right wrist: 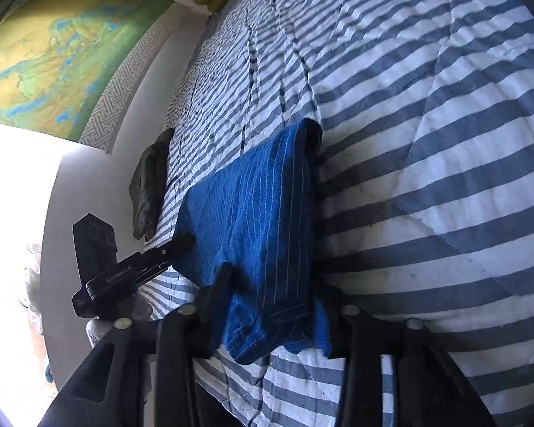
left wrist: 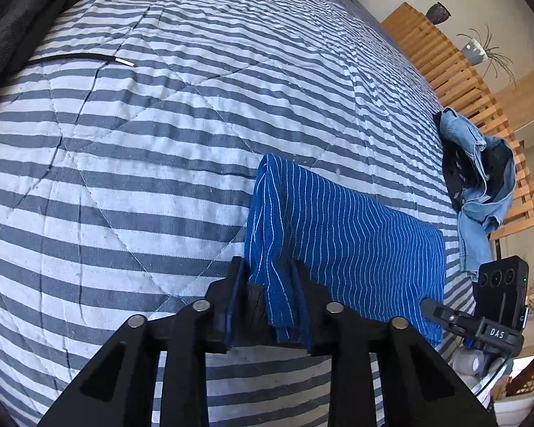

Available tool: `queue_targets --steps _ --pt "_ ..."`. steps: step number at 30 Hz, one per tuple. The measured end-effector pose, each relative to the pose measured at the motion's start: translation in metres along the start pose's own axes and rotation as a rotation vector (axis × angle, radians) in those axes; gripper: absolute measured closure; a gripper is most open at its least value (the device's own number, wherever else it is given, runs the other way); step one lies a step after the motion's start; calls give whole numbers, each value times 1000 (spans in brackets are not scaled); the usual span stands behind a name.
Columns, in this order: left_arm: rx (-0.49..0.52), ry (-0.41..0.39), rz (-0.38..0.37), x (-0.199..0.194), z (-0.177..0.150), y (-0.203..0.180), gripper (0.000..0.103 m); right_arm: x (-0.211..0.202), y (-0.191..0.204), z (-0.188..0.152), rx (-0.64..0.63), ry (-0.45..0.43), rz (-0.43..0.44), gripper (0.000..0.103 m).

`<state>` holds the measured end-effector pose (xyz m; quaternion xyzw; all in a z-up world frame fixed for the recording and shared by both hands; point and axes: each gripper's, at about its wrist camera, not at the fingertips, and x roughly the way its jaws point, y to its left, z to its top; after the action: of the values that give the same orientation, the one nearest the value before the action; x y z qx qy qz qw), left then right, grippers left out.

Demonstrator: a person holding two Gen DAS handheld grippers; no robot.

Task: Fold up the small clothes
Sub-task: 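Grasp the folded briefs with the left gripper and carry them onto the grey garment stack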

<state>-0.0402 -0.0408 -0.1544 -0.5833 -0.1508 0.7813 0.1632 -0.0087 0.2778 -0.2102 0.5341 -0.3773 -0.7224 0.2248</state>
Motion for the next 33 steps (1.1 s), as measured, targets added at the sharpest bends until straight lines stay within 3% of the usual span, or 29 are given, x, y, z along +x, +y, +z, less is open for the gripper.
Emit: queue_targets --steps 5,13,18,24,33 --pt "-19 -26 9 -10 -2 -6 87 4 4 1 4 -15 -21 88" --pt "25 -118 -14 -68 0 -30 89 -31 42 -2 -88 -68 10 90" --pt "29 -198 -32 -115 8 -24 89 -40 84 8 -168 -81 15 90" --pt "-9 -311 -26 -181 36 24 89 -18 159 40 -300 -71 15 90" --pt "-91 -475 146 -274 104 152 89 96 305 83 -536 -48 20 90"
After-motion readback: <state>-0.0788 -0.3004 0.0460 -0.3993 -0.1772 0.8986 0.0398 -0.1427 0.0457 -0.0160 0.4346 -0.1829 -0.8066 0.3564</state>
